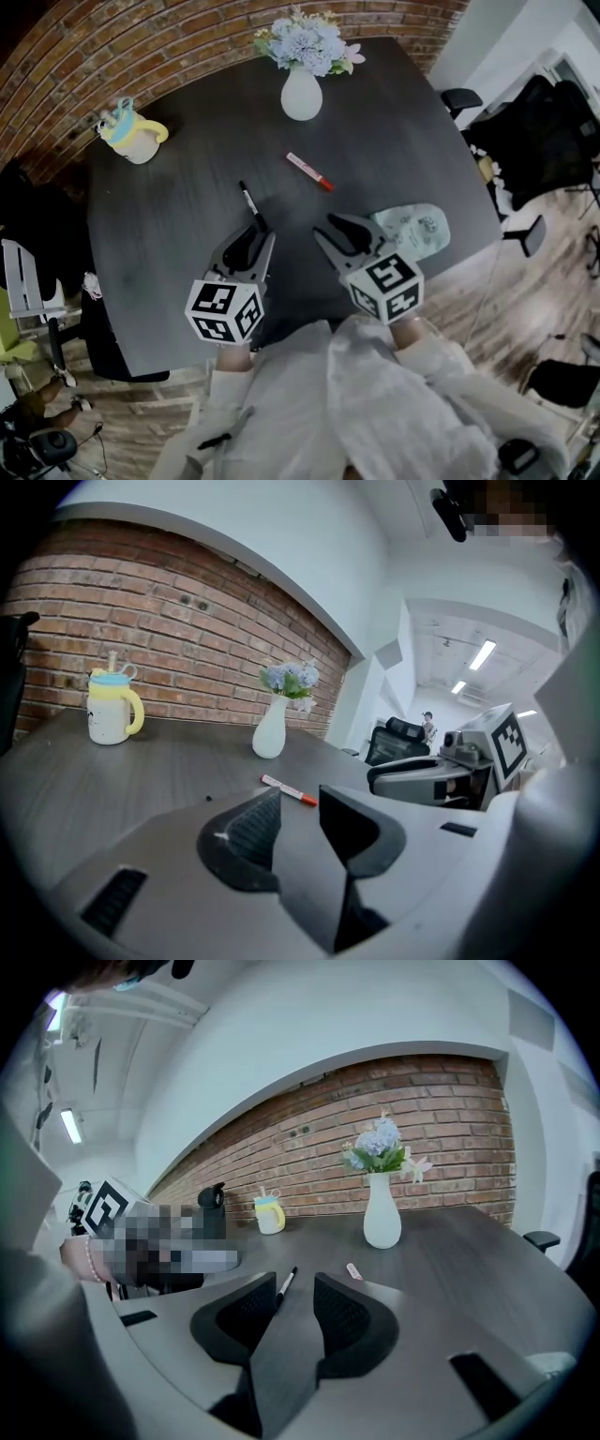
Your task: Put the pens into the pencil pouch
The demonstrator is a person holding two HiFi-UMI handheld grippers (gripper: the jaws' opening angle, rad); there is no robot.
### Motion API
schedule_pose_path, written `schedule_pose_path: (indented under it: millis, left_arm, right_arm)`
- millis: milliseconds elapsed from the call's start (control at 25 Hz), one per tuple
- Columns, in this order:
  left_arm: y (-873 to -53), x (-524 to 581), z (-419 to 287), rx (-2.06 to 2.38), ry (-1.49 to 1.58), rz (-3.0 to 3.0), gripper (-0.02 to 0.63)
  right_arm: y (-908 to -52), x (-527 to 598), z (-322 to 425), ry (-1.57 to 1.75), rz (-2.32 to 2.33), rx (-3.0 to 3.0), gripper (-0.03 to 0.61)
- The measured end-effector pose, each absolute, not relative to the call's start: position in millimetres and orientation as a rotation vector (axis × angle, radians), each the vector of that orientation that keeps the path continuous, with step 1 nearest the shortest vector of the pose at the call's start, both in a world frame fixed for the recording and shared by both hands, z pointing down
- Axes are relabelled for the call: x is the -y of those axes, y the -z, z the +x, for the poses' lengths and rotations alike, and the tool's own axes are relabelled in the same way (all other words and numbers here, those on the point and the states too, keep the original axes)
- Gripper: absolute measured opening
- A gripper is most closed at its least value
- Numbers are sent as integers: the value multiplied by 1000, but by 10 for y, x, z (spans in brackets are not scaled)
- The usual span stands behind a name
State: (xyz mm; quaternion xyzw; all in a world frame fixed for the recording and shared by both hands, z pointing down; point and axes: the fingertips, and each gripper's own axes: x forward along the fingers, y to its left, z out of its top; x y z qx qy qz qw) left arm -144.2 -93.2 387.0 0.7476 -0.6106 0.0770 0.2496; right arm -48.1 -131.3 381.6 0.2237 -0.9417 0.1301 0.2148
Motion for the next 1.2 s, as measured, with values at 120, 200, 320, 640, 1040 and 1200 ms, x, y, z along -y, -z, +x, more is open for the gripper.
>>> schedule_pose_path:
  millis: [120,200,320,640,1040,1200]
  left_arm:
    - [-3955,886,-1591,1665,-213,2006,112]
    - [-4017,856,-1664,1661,-224,1988,112]
    - [-4116,838,-1726,1645,-234,1976,112]
    - [-4517,854,-1772,1603,-290,1916,112]
    - [-4915,1100,-1805,1579,-430,1878,129]
    - [-5048,1180,-1824,1571,-476,1856,155]
  right_arm:
    - [-3875,1254,-625,-368,593,2599,121]
    - [-3921,1209,-692,-379,578,2589,118]
    - [-3980,1171,-744,-382,566,2573,100]
    - [-4186,1127,-646,-441,557,2522,41]
    - [-4389,1188,-411,-507,621,2443,11]
    - [-4457,1224,-338,-530,647,2424,11]
